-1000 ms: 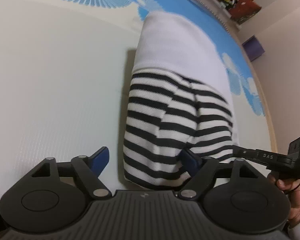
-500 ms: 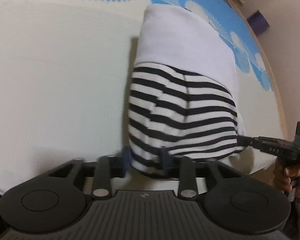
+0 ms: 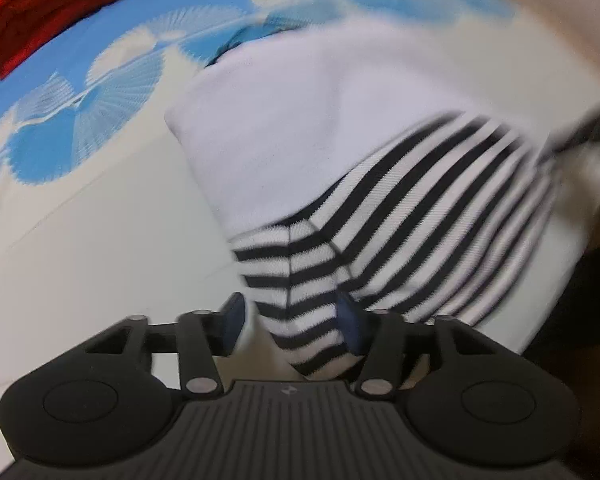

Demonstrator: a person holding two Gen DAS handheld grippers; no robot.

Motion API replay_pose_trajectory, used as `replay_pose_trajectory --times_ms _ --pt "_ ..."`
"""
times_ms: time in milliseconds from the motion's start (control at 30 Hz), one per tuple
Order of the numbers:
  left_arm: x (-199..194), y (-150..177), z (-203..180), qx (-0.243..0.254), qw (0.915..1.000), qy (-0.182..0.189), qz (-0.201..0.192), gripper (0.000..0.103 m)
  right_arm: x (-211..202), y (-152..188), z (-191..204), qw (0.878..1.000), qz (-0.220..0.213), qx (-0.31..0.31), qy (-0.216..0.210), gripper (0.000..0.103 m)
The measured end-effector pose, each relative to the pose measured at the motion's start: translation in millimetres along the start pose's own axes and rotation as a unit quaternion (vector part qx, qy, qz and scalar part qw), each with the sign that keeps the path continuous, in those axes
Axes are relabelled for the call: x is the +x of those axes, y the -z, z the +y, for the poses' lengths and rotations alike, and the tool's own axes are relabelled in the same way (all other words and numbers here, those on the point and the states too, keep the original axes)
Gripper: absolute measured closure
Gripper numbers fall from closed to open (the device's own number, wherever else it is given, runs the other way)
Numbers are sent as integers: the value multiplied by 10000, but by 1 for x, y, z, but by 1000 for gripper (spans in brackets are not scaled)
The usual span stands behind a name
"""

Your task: Fold small clothes

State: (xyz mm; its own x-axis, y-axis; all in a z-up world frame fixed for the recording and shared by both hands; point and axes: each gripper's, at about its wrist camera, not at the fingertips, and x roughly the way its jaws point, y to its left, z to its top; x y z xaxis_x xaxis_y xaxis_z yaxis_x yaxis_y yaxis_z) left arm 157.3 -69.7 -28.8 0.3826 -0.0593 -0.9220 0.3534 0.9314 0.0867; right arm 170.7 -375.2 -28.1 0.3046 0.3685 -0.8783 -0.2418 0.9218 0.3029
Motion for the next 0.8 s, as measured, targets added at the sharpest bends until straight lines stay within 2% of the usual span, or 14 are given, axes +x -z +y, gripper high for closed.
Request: replay_pose_trajectory --times_ms 67,133,167,233,267,333,400,467,533,633,667,700,767,800 --pt "-11 -11 13 -130 9997 183 -100 46 -24 -14 -4 9979 -562 301 -138 61" --pt "-22 -26 33 -521 9965 572 -311 39 -38 -28 -6 9930 -1030 491 -297 47" --pt "-25 -36 43 -724 9940 718 -392 34 -40 -36 -6 9906 -1159 613 -399 44" --pt "-24 -53 62 -1229 9857 994 -580 20 -32 -52 -4 9874 -1191 819 -648 40" --pt "-20 -57 72 -1500 9800 1155 -615 19 -22 -60 -2 9867 -1117 877 -788 29" --pt "2 -61 90 -2188 9628 1512 -474 18 5 -69 1 9867 -821 1016 -971 18" --pt "31 -55 100 -2745 9459 1724 -174 18 37 -70 -2 9856 -344 1269 -1063 18" --pt "53 -48 103 -3237 9266 1911 107 14 64 -70 -2 9871 132 1340 -868 18" --pt "66 -47 100 -3412 9166 2078 169 13 77 -68 1 9880 280 1341 -718 19" --pt "74 -54 98 -3416 9142 2179 114 14 89 -65 0 9862 329 1458 -717 25" --pt "76 -56 98 -3407 9148 2170 78 16 90 -65 1 9863 282 1454 -732 35" --pt "74 -60 96 -3393 9162 2132 33 22 90 -65 1 9861 238 1462 -753 43" --pt "74 -66 97 -3250 9227 2068 -171 38 88 -66 3 9840 163 1557 -850 68" --pt "68 -70 97 -3075 9293 2024 -304 50 85 -67 6 9849 76 1521 -818 73"
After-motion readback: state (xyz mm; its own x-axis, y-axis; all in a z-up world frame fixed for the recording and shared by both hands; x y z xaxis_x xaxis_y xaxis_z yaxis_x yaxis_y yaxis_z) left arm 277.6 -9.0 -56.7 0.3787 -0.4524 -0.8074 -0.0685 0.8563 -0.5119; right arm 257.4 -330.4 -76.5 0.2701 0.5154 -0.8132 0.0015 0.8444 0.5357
